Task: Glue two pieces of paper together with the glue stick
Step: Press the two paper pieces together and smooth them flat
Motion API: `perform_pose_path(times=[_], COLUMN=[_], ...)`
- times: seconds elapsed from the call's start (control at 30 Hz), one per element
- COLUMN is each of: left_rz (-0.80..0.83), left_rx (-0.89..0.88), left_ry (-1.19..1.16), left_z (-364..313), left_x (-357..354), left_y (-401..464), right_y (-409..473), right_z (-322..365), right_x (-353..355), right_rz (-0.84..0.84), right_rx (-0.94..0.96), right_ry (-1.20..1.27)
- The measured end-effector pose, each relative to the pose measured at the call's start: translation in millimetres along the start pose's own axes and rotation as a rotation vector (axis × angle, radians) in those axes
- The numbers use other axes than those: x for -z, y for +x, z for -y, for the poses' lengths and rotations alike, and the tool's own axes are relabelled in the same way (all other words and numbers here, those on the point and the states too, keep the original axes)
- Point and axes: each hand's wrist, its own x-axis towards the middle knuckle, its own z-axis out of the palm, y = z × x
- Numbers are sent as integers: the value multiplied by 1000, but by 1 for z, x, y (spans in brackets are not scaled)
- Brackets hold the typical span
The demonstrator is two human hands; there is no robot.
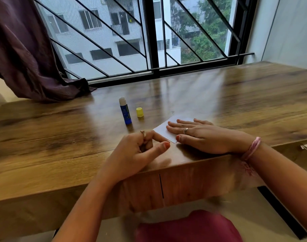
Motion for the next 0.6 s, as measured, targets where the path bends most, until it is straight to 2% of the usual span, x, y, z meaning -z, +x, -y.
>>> perform_pose_path(times=[0.23,0.47,0.6], left_rz=[-122,-87,-221], left_rx=[199,487,633], left_ry=[40,34,-93], left_z=[26,53,63], left_x=[22,49,51], left_y=[8,21,32], right_y=[18,38,38], right_z=[-6,-7,-7], right_x=[7,5,-2], right_rz=[96,29,-35], right_rx=[-135,-276,-286], right_ry=[-22,-70,-66])
